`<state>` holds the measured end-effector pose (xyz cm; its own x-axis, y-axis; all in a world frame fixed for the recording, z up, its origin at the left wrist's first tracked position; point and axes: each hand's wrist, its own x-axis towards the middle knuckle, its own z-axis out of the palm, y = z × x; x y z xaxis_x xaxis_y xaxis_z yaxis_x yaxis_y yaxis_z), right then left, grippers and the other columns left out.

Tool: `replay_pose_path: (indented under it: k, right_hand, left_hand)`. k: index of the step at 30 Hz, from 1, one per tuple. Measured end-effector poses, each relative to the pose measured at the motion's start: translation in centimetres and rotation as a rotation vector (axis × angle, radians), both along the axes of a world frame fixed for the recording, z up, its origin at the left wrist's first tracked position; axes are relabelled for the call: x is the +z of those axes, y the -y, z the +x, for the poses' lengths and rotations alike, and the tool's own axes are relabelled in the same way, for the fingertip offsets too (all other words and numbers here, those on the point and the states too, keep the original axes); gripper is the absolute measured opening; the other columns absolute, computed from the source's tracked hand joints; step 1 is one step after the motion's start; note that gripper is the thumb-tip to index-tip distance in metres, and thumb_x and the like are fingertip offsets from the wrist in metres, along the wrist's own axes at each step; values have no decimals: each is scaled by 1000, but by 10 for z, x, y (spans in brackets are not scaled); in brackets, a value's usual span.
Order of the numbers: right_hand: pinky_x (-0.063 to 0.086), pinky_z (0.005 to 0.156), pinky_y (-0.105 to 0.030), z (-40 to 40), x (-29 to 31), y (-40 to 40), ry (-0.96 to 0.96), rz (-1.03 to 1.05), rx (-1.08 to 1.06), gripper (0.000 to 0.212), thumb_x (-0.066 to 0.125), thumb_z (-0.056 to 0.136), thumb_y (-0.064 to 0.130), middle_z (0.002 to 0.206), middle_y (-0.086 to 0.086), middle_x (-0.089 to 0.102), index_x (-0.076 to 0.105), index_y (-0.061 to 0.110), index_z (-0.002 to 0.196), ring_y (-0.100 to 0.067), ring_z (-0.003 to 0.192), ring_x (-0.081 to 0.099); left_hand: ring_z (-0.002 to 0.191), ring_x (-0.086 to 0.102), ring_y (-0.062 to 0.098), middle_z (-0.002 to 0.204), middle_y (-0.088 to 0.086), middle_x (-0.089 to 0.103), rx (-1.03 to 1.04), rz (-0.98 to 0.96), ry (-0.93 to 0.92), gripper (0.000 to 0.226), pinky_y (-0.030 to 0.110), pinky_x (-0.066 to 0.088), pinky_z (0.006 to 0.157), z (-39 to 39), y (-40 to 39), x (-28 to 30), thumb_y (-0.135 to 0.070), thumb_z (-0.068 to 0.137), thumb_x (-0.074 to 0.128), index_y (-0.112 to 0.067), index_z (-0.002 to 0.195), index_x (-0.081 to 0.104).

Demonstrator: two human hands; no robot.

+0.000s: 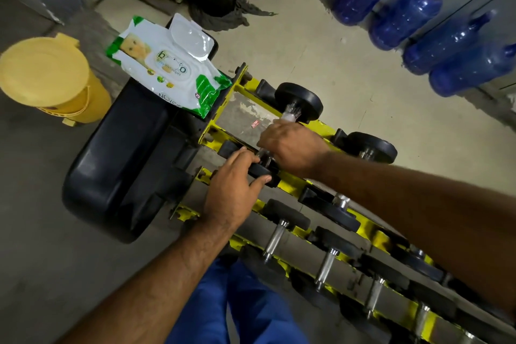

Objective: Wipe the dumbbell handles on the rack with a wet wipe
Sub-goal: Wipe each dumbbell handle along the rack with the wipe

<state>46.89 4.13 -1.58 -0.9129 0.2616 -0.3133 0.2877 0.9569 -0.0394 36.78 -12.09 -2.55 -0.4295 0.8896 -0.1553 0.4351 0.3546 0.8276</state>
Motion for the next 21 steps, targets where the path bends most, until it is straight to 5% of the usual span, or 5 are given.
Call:
replay_pose_path:
  k: [6,8,11,17,21]
  right_hand:
    - [35,114,-38,-2,0,-8,-24,9,-55,40,37,93,17,115,-4,70,69,17,117,-21,114,60]
    - [34,115,-39,8,6,1,-16,-124,56,53,25,91,23,124,-5,68,67,16,123,-23,123,57]
    - [24,121,-40,23,2,-18,-84,-44,-85,62,14,94,26,143,-8,55,55,15,139,-23,139,43]
    - [34,116,-49,27,-19,4,-144,-136,111,46,40,94,16,137,-11,60,58,10,135,-27,134,50]
    - [29,119,-43,17,-6,-16,-176,20,-188,42,39,97,12,137,-10,59,60,12,133,-27,135,48]
  left_hand:
    - [133,48,19,130,2,60,-30,-37,-8,33,34,45,98,-2,0,4,-27,85,76,-12,111,63]
    - [124,53,18,126,-1,60,-25,-39,-17,33,31,47,92,-2,0,6,-29,85,76,-13,111,63]
    - [117,56,17,120,-3,61,-23,-39,-16,31,32,50,88,-2,0,8,-28,84,76,-15,109,63]
    - [100,59,14,111,-4,60,-25,-34,-11,32,36,54,80,-8,-1,8,-27,81,79,-15,107,64]
    - [99,60,13,111,-5,60,-35,-37,-13,32,38,55,83,-11,-1,7,-29,82,79,-17,107,64]
